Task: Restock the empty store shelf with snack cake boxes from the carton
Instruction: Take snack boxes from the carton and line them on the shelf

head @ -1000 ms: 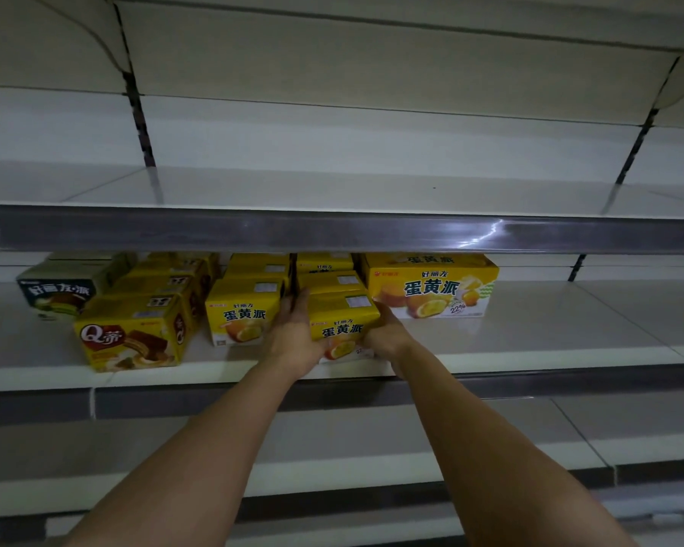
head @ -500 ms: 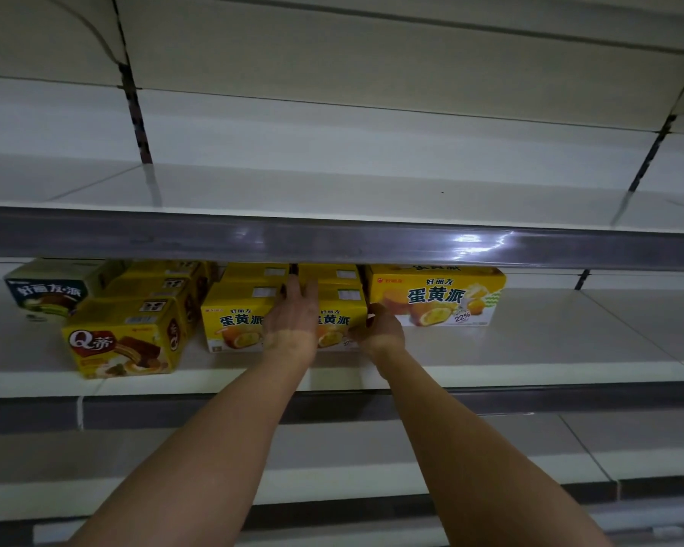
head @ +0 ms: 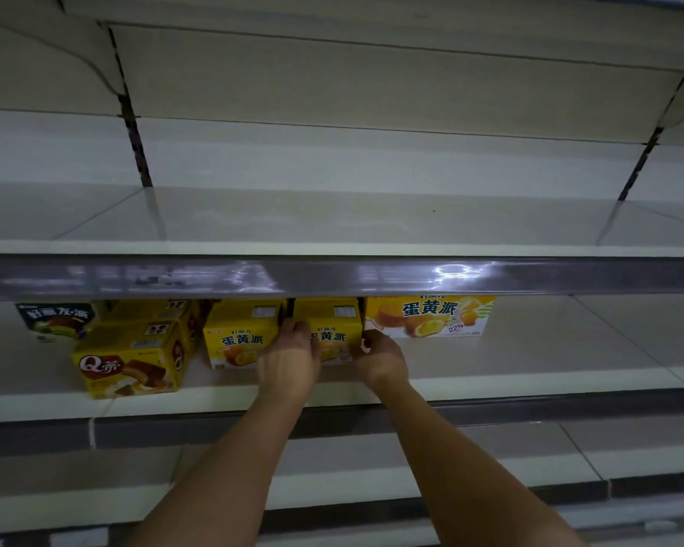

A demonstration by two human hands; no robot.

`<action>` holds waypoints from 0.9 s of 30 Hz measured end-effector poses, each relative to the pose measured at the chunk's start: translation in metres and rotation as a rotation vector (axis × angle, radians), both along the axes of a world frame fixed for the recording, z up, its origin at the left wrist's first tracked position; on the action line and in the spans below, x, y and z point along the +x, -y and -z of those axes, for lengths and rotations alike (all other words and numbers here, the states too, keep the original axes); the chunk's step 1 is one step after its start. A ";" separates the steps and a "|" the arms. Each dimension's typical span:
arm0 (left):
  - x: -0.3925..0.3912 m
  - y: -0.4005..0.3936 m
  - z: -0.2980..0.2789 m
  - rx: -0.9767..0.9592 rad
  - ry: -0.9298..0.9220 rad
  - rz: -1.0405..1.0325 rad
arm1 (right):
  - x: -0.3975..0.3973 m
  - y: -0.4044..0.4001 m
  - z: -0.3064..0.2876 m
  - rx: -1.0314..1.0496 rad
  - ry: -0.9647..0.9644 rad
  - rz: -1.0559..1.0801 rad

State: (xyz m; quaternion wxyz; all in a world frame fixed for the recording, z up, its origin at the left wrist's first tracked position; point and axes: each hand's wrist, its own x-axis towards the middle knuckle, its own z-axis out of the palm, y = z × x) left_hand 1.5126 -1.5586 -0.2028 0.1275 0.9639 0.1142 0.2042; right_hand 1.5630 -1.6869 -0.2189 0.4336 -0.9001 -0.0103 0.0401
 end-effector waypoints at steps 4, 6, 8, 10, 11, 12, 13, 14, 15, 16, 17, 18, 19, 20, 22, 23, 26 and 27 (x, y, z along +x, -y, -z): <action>-0.004 0.009 0.005 -0.330 -0.015 -0.059 | -0.013 0.013 -0.004 -0.292 0.076 -0.012; -0.006 0.011 0.008 -0.376 -0.080 -0.069 | -0.025 0.020 -0.003 -0.385 0.101 0.021; -0.008 0.011 0.009 -0.369 -0.125 -0.041 | -0.037 0.028 -0.002 -0.456 0.118 0.058; -0.009 0.009 0.007 -0.338 -0.155 0.009 | -0.050 0.036 -0.002 -0.475 0.137 0.106; -0.010 0.008 0.006 -0.316 -0.164 0.039 | -0.056 0.039 -0.003 -0.472 0.139 0.132; -0.011 0.007 0.005 -0.302 -0.163 0.068 | -0.064 0.040 -0.003 -0.471 0.145 0.153; -0.012 0.007 0.004 -0.297 -0.156 0.096 | -0.071 0.041 -0.003 -0.475 0.149 0.170; -0.015 0.007 0.002 -0.302 -0.135 0.133 | -0.079 0.041 -0.003 -0.477 0.153 0.197; -0.018 0.006 0.001 -0.314 -0.111 0.175 | -0.089 0.040 -0.003 -0.468 0.161 0.227; -0.020 0.007 0.002 -0.313 -0.089 0.228 | -0.100 0.040 -0.002 -0.448 0.176 0.264; -0.025 0.009 0.002 -0.295 -0.074 0.279 | -0.111 0.040 0.000 -0.427 0.190 0.302; -0.029 0.011 0.002 -0.270 -0.066 0.320 | -0.120 0.041 0.003 -0.410 0.190 0.327; -0.035 0.015 0.001 -0.256 -0.066 0.370 | -0.132 0.042 0.005 -0.409 0.175 0.361; -0.039 0.018 0.001 -0.253 -0.070 0.419 | -0.143 0.044 0.006 -0.422 0.161 0.397; -0.048 0.030 0.004 -0.253 -0.082 0.545 | -0.168 0.054 0.012 -0.446 0.113 0.474; -0.051 0.035 0.008 -0.255 -0.093 0.604 | -0.179 0.058 0.014 -0.445 0.092 0.505; -0.068 0.062 0.029 -0.273 -0.193 0.788 | -0.225 0.084 0.030 -0.453 0.025 0.660; -0.075 0.071 0.037 -0.263 -0.247 0.816 | -0.243 0.093 0.034 -0.454 -0.008 0.719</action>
